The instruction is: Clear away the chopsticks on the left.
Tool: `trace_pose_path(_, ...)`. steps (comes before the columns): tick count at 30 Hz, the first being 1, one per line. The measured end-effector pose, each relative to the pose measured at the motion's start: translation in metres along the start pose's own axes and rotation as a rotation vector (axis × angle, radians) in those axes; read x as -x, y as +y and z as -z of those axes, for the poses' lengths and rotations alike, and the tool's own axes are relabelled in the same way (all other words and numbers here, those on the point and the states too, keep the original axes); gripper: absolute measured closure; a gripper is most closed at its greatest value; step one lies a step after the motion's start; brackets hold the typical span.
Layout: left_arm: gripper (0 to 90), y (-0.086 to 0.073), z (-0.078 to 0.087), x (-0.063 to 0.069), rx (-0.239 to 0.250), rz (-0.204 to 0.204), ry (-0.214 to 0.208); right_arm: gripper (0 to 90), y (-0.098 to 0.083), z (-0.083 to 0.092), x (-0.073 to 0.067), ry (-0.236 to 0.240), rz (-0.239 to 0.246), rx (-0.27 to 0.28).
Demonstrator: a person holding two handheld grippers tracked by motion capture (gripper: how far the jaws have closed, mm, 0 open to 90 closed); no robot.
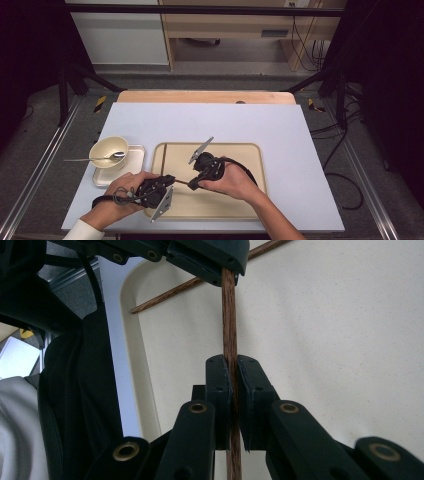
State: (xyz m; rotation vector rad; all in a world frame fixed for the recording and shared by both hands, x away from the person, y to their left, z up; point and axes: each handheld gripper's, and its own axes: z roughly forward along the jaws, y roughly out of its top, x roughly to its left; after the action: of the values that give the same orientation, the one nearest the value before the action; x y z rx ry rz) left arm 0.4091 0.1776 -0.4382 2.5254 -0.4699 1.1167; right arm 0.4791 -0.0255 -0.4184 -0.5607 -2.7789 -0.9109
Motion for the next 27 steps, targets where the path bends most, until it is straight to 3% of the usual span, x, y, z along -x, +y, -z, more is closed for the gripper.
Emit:
trace_pose_path(4, 82.1, -0.001, 0.0, -0.001, 0.007, 0.024, 0.004, 85.0, 0.0, 0.0, 0.0, 0.0, -0.005, 0.001)
trace_pose_path(7, 74.7, -0.003, 0.0, -0.002, -0.003, 0.058, 0.017, 85.0, 0.0, 0.0, 0.001, -0.006, -0.011, 0.001)
trace_pose_path(11, 62.8, -0.008, 0.0, -0.003, 0.003, 0.137, 0.055, 85.0, -0.001, 0.001, 0.003, -0.019, -0.029, 0.002)
trace_pose_path(12, 59.3, -0.008, 0.0, -0.003, 0.003, 0.137, 0.055, 85.0, -0.001, 0.001, 0.003, -0.019, -0.029, 0.002)
trace_pose_path(13, 56.1, -0.011, 0.001, -0.004, -0.008, 0.17, 0.07, 85.0, -0.002, 0.002, 0.004, -0.024, -0.038, 0.005)
trace_pose_path(14, 53.6, -0.011, 0.001, -0.004, -0.008, 0.17, 0.07, 85.0, -0.002, 0.002, 0.004, -0.024, -0.038, 0.005)
trace_pose_path(16, 51.4, -0.014, 0.002, -0.003, -0.009, 0.203, 0.086, 85.0, -0.002, 0.002, 0.006, -0.03, -0.05, 0.01)
trace_pose_path(17, 47.1, -0.016, 0.003, -0.003, -0.006, 0.242, 0.102, 84.9, -0.003, 0.002, 0.007, -0.034, -0.057, 0.009)
trace_pose_path(20, 42.9, -0.019, 0.005, -0.004, -0.017, 0.264, 0.117, 85.0, -0.003, 0.002, 0.009, -0.037, -0.058, 0.012)
trace_pose_path(21, 41.5, -0.02, 0.006, -0.003, -0.016, 0.292, 0.116, 85.0, -0.003, 0.002, 0.009, -0.039, -0.062, 0.012)
trace_pose_path(27, 38.8, -0.023, 0.007, -0.005, -0.013, 0.301, 0.115, 84.9, -0.003, 0.002, 0.01, -0.039, -0.063, 0.018)
